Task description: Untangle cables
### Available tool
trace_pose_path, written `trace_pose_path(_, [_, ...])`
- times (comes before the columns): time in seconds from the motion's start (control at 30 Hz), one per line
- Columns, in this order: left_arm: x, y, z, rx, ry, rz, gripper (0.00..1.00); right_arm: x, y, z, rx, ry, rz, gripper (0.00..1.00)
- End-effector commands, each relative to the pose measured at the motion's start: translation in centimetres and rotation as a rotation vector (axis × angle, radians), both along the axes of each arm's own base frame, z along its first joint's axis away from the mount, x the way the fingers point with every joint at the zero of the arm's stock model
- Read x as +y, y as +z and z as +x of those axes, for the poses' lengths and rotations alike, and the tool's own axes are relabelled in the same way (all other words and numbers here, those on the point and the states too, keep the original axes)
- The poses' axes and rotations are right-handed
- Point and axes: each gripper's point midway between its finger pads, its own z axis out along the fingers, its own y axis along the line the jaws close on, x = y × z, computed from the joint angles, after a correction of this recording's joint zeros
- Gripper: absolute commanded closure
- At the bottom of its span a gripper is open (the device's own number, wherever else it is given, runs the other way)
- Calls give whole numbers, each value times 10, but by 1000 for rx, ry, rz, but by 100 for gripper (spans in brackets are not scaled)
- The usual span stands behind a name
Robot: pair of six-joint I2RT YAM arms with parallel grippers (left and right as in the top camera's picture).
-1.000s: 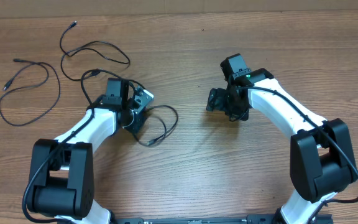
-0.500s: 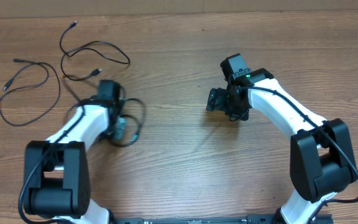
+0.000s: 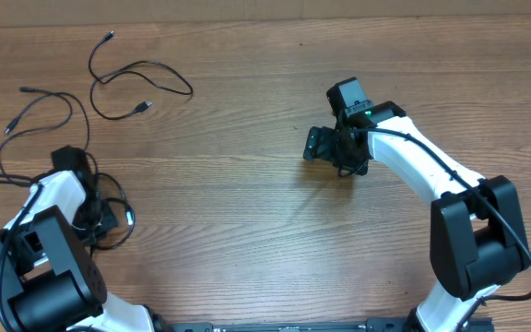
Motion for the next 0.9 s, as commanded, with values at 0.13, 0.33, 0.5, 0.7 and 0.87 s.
trace_pose_path(0.13, [-35, -37, 39, -137, -250, -248, 96, 1, 0, 7, -33, 2, 1, 8])
trace_pose_path(0.33, [-92, -30, 69, -275, -595, -523, 93, 2, 1, 11, -51, 1, 8, 8])
trace_pose_path(0.5, [-104, -30, 71, -259, -663, -533, 79, 3, 2, 13, -59, -2, 12, 7])
trace_pose_path(0.7, [-92, -33, 60, -211, -432, -472, 93, 3, 2, 13, -59, -2, 12, 6])
trace_pose_path(0.87, [-80, -34, 51, -171, -287, -404, 92, 3, 2, 13, -58, -1, 11, 6])
